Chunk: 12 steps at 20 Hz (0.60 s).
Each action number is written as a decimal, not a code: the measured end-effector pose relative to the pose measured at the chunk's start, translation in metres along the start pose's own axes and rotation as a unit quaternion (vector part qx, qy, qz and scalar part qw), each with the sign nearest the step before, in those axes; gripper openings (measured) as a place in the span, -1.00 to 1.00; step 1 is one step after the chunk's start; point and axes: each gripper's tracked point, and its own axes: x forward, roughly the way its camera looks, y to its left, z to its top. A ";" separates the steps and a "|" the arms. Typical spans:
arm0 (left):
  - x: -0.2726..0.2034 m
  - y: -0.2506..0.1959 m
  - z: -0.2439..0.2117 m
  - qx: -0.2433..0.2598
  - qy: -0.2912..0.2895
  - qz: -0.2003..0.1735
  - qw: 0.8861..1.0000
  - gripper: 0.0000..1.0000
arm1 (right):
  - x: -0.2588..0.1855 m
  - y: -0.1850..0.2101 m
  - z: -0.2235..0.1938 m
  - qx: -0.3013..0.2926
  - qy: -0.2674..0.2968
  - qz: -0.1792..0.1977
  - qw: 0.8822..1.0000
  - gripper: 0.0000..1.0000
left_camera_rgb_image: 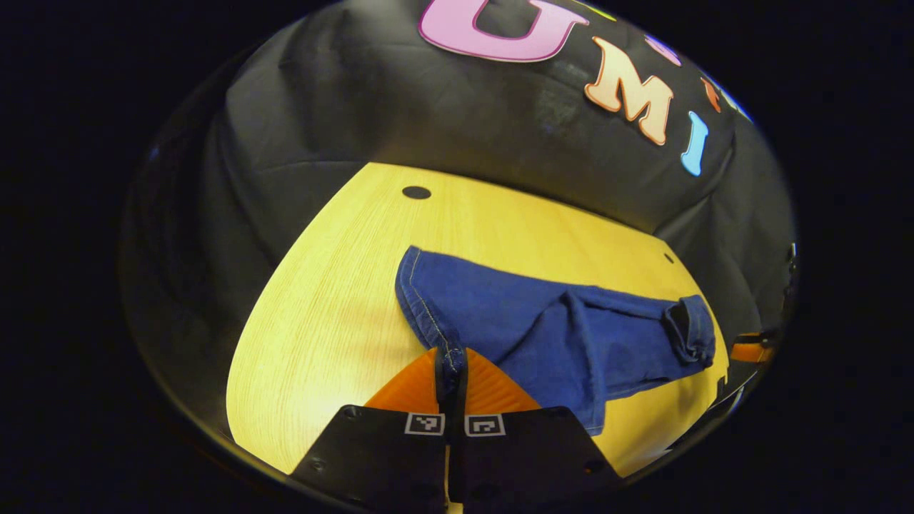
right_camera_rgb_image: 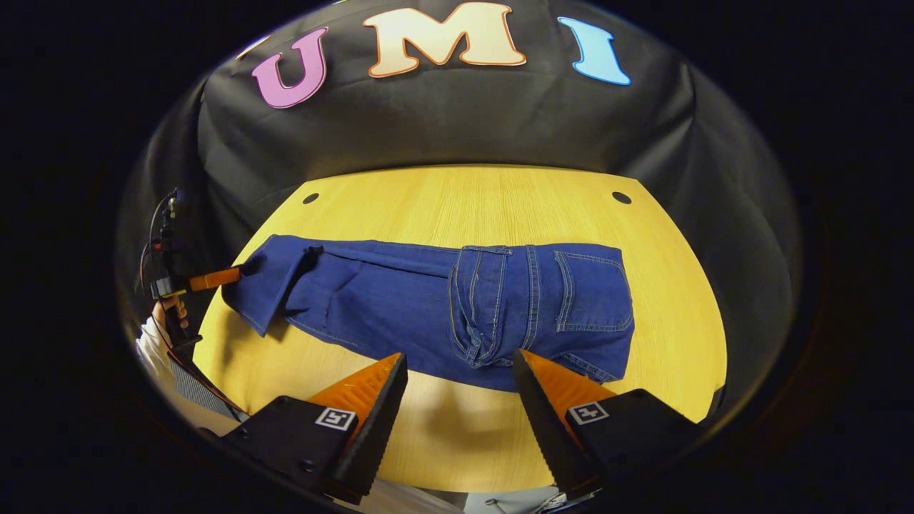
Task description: Grasp the waist and the cuffs of the jeans and fold them to make the two legs overlap; first hold the waist and fold one-third of the jeans toward the cuffs, then hold the cuffs and fold the remaining one-third in the same direction to finish folding.
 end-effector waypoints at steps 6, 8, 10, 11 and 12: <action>-0.010 -0.074 0.051 0.037 -0.032 -0.054 0.997 -1.00 | -0.012 -0.005 -0.014 0.021 -0.002 -0.004 1.000 0.85; -0.011 -0.104 0.064 0.044 -0.038 -0.073 0.996 -1.00 | -0.017 -0.014 -0.020 0.029 -0.002 -0.009 1.000 0.84; -0.011 -0.137 0.076 0.054 -0.047 -0.090 0.993 -1.00 | -0.022 -0.023 -0.022 0.038 -0.004 -0.011 0.999 0.75; -0.010 -0.154 0.082 0.059 -0.051 -0.098 0.992 -1.00 | -0.023 -0.029 -0.022 0.044 -0.006 -0.011 0.999 0.75; -0.009 -0.172 0.088 0.065 -0.054 -0.107 0.991 -1.00 | -0.026 -0.035 -0.022 0.048 -0.008 -0.012 0.999 0.75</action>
